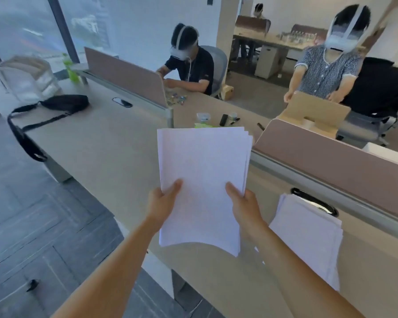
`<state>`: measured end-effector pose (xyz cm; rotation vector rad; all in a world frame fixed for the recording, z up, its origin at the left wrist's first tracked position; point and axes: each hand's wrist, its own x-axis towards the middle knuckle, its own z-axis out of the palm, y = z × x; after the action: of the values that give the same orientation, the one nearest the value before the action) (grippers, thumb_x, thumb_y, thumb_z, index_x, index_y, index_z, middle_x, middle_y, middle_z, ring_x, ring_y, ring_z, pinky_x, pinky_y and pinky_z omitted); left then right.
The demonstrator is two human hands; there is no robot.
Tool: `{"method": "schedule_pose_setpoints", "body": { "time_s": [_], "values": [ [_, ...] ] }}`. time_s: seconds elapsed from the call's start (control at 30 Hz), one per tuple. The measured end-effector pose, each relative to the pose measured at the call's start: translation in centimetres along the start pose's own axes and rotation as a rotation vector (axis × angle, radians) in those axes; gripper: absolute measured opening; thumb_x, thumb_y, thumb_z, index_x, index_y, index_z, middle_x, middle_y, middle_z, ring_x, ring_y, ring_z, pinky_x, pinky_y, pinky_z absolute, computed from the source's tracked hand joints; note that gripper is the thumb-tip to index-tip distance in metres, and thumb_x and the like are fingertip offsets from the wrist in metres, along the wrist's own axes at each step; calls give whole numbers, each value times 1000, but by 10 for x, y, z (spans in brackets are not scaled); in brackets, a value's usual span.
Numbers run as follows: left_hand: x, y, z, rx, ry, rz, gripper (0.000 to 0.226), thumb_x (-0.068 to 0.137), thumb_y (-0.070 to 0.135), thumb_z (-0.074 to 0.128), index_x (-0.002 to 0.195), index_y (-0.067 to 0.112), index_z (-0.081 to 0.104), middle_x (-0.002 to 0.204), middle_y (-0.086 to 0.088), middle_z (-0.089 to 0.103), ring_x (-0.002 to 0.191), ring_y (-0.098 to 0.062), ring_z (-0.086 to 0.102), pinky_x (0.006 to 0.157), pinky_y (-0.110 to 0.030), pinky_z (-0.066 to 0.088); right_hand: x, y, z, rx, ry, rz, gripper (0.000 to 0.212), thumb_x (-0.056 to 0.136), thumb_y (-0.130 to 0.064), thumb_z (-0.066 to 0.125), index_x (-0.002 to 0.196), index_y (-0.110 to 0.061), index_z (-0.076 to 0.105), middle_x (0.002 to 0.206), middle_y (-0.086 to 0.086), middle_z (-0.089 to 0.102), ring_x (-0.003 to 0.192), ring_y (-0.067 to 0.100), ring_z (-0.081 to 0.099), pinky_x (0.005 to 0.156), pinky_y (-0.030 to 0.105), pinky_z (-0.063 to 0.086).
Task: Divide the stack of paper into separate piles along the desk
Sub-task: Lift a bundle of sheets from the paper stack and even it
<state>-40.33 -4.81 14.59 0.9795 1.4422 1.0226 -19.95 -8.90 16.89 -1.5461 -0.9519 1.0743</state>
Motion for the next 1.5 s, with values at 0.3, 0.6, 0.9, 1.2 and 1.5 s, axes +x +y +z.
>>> {"method": "schedule_pose_setpoints", "body": {
  "time_s": [0.3, 0.6, 0.9, 1.2, 1.5],
  "values": [
    [7, 25, -137, -158, 44, 47, 24, 73, 25, 84, 87, 9, 72, 78, -1, 77, 69, -17, 75, 55, -25, 58, -11, -43, 133, 16, -159, -130, 14, 96, -23, 64, 105, -17, 73, 105, -3, 76, 102, 13, 70, 95, 37, 54],
    [93, 48, -222, -175, 150, 150, 24, 68, 24, 88, 82, 9, 75, 81, 0, 78, 78, -21, 75, 75, -39, 61, 43, -67, 236, 92, -293, -121, 10, 95, -17, 64, 96, -18, 74, 95, 0, 79, 91, 16, 75, 83, 35, 59],
    [292, 78, -285, -34, 98, 200, 50, 55, 39, 93, 84, 3, 76, 82, -1, 78, 77, -18, 75, 71, -36, 61, 189, -80, 356, 131, -219, -140, 11, 95, -18, 65, 88, -21, 73, 82, -13, 78, 79, 3, 73, 70, 23, 58],
    [477, 97, -344, -150, 54, 232, 26, 82, 43, 70, 90, 18, 69, 85, 6, 75, 77, -12, 71, 71, -26, 55, 302, -80, 476, 68, -121, -169, 19, 97, -20, 63, 80, -23, 72, 70, -4, 75, 64, 7, 60, 56, 16, 48],
    [584, 88, -347, -117, 36, 229, 13, 94, 32, 62, 89, 22, 69, 82, 13, 73, 68, 4, 68, 59, -11, 51, 379, -64, 533, 5, -107, -109, 13, 89, -17, 72, 77, -16, 71, 63, -13, 70, 61, 3, 65, 57, 16, 49]
  ]
}}
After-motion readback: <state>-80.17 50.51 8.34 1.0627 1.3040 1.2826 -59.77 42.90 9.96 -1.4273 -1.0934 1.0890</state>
